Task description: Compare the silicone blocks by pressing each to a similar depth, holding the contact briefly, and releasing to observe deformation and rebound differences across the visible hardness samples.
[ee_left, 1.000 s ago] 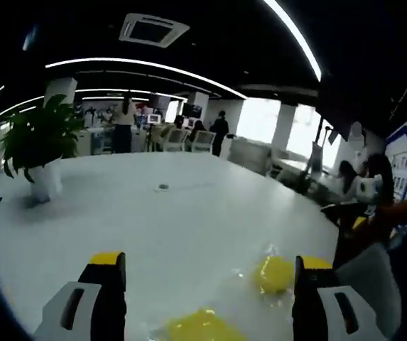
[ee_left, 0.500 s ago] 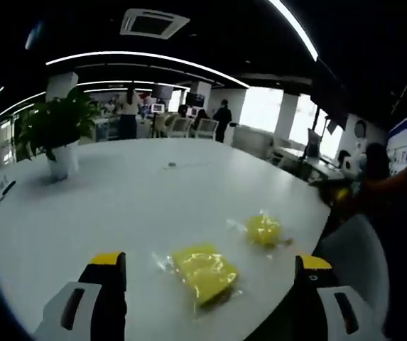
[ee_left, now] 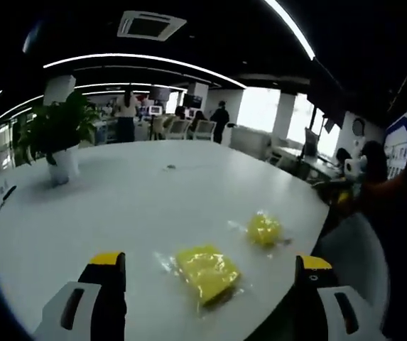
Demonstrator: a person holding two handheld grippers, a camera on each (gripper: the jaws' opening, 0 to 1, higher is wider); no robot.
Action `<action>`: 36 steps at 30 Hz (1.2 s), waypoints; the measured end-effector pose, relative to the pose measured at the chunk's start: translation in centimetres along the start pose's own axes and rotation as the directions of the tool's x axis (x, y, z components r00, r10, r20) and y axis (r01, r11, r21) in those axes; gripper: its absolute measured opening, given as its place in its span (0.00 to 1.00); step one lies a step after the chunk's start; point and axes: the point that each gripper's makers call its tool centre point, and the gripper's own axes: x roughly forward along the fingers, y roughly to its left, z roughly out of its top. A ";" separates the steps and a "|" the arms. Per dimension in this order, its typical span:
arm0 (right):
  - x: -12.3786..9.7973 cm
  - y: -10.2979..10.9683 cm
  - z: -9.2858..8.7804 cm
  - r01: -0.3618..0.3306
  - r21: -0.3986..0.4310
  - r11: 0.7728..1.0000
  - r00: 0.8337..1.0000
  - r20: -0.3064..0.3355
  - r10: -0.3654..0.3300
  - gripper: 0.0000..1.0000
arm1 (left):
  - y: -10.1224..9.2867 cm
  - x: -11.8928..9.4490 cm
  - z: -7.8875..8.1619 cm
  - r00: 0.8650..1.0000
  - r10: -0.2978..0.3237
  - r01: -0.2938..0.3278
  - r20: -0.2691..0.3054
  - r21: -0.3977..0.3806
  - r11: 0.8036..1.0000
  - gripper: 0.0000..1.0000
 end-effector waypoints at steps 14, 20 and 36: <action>-0.8 -0.1 -0.2 0.017 0.022 1.000 1.000 -0.008 -0.017 0.96 | 0.0 0.0 -0.1 1.000 0.018 -0.017 0.019 -0.036 0.999 1.00; -1.1 -0.4 -0.4 0.022 0.034 0.999 1.000 -0.005 -0.022 0.96 | -0.2 0.0 -0.2 1.000 0.012 -0.011 0.011 -0.025 1.000 1.00; -0.8 -0.5 0.3 0.033 0.050 0.998 0.999 0.020 -0.034 0.96 | 0.1 -0.1 0.7 0.999 0.025 -0.023 0.047 -0.038 0.999 1.00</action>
